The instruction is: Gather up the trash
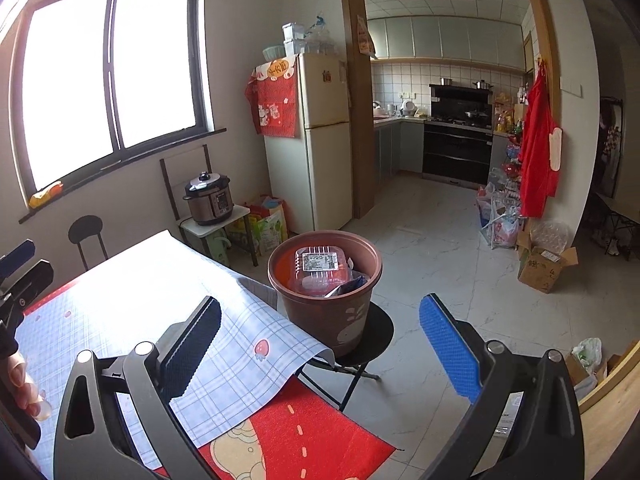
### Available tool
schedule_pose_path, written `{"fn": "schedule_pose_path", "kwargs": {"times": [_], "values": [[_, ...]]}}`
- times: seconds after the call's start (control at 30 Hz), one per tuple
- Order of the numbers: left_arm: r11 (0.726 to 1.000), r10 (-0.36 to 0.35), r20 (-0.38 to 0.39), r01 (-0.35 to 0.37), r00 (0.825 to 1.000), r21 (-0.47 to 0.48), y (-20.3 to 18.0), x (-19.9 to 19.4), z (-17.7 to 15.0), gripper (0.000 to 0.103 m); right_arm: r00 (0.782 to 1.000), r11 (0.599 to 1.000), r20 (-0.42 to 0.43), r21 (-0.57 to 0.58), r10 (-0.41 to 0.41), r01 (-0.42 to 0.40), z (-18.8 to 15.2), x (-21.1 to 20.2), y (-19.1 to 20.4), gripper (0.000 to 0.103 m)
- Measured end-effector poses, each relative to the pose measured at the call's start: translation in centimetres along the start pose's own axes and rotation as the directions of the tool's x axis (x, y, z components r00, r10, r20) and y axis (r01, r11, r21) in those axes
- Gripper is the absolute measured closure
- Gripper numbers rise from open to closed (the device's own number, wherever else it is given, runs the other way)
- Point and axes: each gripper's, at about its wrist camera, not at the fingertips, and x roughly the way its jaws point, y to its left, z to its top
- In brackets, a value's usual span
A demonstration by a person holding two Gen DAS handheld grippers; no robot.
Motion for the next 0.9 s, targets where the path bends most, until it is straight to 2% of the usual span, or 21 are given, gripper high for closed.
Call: {"fn": "schedule_pose_path", "kwargs": {"times": [0.13,0.3,0.53,0.73,0.9], "values": [[1.000,0.012,0.026,-0.012,1.000,-0.004,0.7,-1.9,-0.5,0.006,1.000,0.999,0.024,0.038,-0.001,0.000,-1.1,-1.5,0.3,0.006],[1.000,0.021,0.056,-0.021,0.998,-0.007,1.4,-2.9,-0.9,0.006,0.997,0.999,0.055,-0.006,-0.050,0.050,-1.9,-2.6,1.7,0.006],[1.000,-0.008,0.037,0.007,0.999,0.022,1.6,-2.4,-1.2,0.006,0.992,0.995,0.070,-0.002,-0.102,0.102,-2.7,-3.2,2.2,0.006],[1.000,0.017,0.038,-0.017,0.999,0.001,2.1,-2.4,-1.2,0.006,0.991,0.992,0.059,-0.008,-0.122,0.123,-3.1,-3.0,2.4,0.006],[0.999,0.028,0.025,-0.029,0.999,0.026,1.5,-2.1,-1.4,0.006,0.990,0.992,0.067,-0.007,-0.128,0.128,-2.9,-3.3,2.3,0.006]]}}
